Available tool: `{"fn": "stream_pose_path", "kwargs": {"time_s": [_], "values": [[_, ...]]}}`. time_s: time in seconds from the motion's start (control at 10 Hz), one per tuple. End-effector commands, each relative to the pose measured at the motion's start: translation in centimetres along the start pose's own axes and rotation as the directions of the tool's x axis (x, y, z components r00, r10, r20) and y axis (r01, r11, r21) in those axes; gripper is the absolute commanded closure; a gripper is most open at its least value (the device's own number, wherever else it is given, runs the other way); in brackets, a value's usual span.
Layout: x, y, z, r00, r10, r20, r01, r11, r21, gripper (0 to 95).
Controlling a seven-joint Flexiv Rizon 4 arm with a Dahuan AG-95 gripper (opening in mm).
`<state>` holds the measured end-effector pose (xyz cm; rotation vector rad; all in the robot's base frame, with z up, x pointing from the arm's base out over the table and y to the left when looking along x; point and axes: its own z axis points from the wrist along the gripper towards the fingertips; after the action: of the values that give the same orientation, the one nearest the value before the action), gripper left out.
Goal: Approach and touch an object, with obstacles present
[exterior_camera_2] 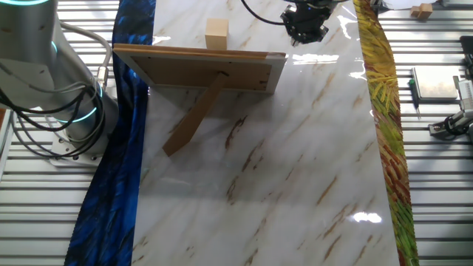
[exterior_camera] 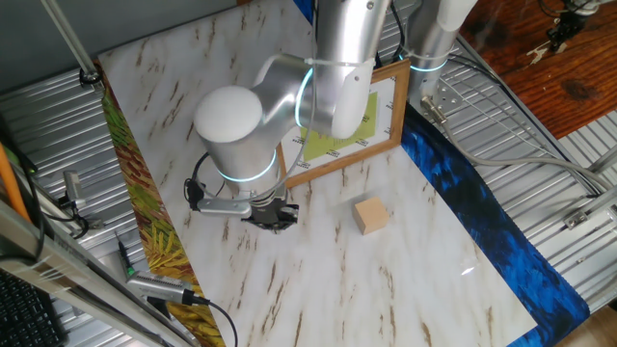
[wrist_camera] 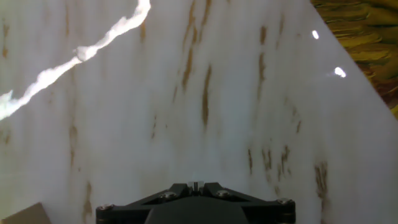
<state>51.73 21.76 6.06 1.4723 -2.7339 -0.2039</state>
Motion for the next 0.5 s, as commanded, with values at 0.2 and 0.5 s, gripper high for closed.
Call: {"fn": "stream_pose_path", "kwargs": {"time_s": [0.2,0.5], "values": [[0.0,0.1,-0.1,0.994,0.107,-0.007,-0.107,0.994,0.013,95.0],[0.0,-1.8,-0.4,0.994,0.114,-0.004,-0.114,0.993,0.025,95.0]]}}
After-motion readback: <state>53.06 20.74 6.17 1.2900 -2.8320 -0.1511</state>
